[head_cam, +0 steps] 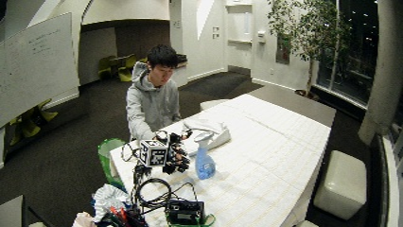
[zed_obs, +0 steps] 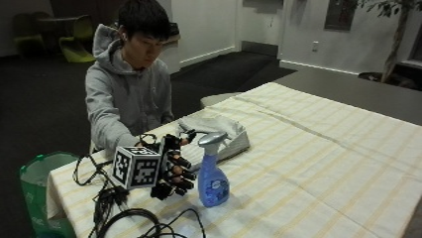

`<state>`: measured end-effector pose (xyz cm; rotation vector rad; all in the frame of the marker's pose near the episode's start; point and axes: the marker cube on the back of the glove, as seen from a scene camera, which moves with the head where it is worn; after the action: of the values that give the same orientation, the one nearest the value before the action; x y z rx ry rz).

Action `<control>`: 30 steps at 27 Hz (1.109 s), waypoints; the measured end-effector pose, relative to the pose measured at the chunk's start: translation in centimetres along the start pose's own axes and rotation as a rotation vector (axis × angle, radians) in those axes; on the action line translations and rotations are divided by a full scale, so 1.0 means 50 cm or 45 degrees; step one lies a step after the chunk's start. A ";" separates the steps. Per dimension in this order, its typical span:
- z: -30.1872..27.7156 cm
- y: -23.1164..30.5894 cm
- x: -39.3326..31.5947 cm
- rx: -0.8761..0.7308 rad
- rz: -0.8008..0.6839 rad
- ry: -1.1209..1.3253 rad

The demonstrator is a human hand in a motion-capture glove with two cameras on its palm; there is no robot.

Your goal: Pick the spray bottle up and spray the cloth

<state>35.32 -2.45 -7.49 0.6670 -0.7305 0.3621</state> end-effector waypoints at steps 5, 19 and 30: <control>0.020 -0.020 0.009 -0.008 0.000 -0.012; 0.071 -0.059 0.022 -0.049 0.014 -0.103; 0.098 -0.077 0.020 -0.071 0.013 -0.122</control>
<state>35.60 -8.47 -5.72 0.6314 -0.8327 0.3196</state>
